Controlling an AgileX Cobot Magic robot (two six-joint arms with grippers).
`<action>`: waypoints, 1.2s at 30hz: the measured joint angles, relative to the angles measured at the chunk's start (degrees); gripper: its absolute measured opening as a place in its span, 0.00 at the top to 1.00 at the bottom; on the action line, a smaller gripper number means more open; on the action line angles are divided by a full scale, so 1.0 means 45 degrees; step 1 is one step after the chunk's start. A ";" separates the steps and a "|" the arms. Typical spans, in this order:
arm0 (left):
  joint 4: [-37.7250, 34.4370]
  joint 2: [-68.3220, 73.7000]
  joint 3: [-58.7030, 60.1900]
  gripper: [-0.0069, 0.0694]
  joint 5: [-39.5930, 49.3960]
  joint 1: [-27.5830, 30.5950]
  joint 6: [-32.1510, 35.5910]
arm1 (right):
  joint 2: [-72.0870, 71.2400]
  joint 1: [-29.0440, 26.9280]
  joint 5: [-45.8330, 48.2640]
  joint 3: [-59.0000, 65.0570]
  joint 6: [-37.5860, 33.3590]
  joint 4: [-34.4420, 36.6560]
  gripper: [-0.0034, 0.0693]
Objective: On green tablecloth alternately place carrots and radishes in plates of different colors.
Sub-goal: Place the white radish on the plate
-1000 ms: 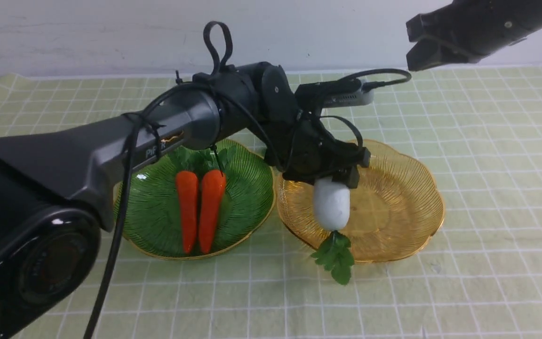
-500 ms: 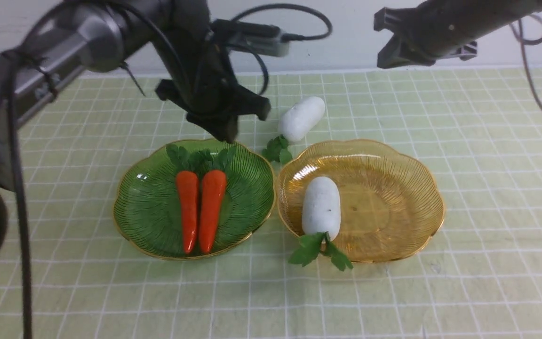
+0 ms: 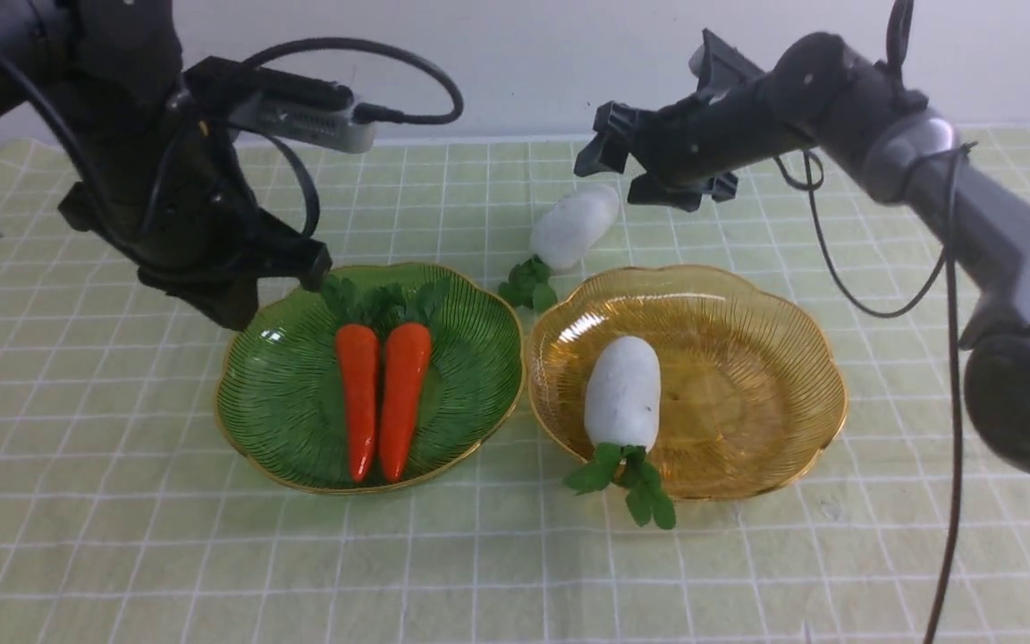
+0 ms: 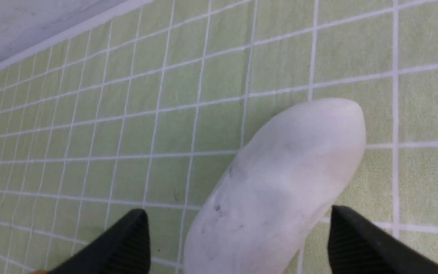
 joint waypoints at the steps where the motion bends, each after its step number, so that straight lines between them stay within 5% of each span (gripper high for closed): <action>1: 0.0237 -0.0169 0.0076 0.92 0.0000 0.0000 -0.0091 | 0.0254 0.0000 0.0000 -0.0148 0.0114 0.0011 0.08; 7: 0.1034 -0.1053 0.0142 0.92 0.0000 0.0000 -0.0497 | 0.1056 0.0116 -0.0510 -0.0560 0.0297 0.0096 0.00; 21: 0.1119 -0.1260 0.0166 0.92 0.0009 0.0000 -0.0920 | 0.1555 0.0205 -0.0861 -0.0597 -0.1095 0.1484 0.06; 27: 0.1119 -0.1260 0.0166 0.92 0.0009 0.0000 -0.0956 | 0.1703 0.0205 -0.0950 -0.0635 -0.1752 0.1992 0.17; 32: 0.0974 -0.1260 0.0166 0.92 0.0009 0.0000 -0.0962 | 0.1703 0.0209 -0.1055 -0.0700 -0.2117 0.2139 0.47; 36: 0.0962 -0.1260 0.0166 0.92 0.0009 0.0000 -0.0962 | 0.1703 0.0209 -0.1158 -0.0737 -0.2139 0.2149 0.56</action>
